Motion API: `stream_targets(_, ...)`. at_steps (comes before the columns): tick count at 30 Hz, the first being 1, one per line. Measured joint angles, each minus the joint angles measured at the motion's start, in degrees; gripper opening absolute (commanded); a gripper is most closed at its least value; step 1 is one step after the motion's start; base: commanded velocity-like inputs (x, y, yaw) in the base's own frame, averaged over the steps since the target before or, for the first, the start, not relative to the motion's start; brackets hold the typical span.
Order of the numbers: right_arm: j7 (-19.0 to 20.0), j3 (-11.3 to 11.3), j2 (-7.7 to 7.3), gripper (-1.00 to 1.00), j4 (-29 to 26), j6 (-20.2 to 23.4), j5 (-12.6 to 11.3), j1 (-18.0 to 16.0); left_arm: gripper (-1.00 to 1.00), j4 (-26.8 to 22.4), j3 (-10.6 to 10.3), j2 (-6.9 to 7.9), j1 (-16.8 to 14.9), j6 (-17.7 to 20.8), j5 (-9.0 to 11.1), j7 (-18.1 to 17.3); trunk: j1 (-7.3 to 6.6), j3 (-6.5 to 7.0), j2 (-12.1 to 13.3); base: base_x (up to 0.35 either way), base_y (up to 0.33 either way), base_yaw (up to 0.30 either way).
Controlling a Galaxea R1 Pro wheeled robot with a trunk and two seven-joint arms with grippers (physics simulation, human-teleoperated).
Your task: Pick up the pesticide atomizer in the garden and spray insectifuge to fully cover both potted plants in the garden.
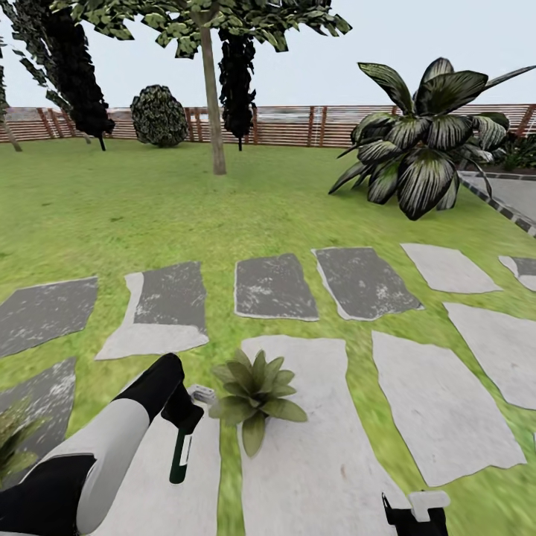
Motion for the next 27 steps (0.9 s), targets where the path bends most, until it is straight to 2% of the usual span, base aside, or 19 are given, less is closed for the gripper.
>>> stream_targets(7, 0.0, 0.0, -0.04, 1.00, 0.0, 0.0, 0.0, 0.0, -1.00, 0.0, -0.1, 0.00, 0.0, 0.0, -0.1, 0.0, 0.03, -0.23, 0.0, 0.135, 0.008, 0.000)
stream_targets(12, 0.0, 0.0, -0.04, 1.00, 0.0, 0.0, 0.1, 0.0, -1.00, 0.0, 0.1, -0.31, -0.9, 0.0, -3.7, -0.1, 0.03, -0.23, 0.0, 0.003, 0.000, 0.000)
stream_targets(14, 0.0, 0.0, -0.05, 1.00, 0.0, 0.0, 0.1, 0.0, -1.00, 0.0, 0.2, -0.81, -1.7, 0.1, -4.3, -0.4, 0.03, -0.23, 0.0, 0.000, 0.000, 0.000)
stream_targets(18, 0.0, 0.0, -0.06, 1.00, 0.0, 0.0, 0.1, 0.0, -1.00, 0.8, 0.2, -1.58, -1.6, 0.1, -4.8, -0.5, 0.03, -0.24, 0.0, 0.000, 0.000, 0.000)
stream_targets(22, 0.0, 0.0, -0.01, 1.00, 0.0, 0.0, 0.1, 0.0, -1.00, 5.5, 0.1, -1.67, -0.9, -0.2, -5.0, -0.5, 0.03, -0.24, 0.0, 0.000, 0.000, 0.000)
stream_targets(27, 0.0, 0.0, 0.00, 1.00, 0.0, 0.0, 0.1, 0.0, -1.00, 6.2, -0.1, -1.51, -0.6, -0.3, -5.0, -0.5, 0.01, -0.24, 0.0, 0.151, 0.000, 0.000)
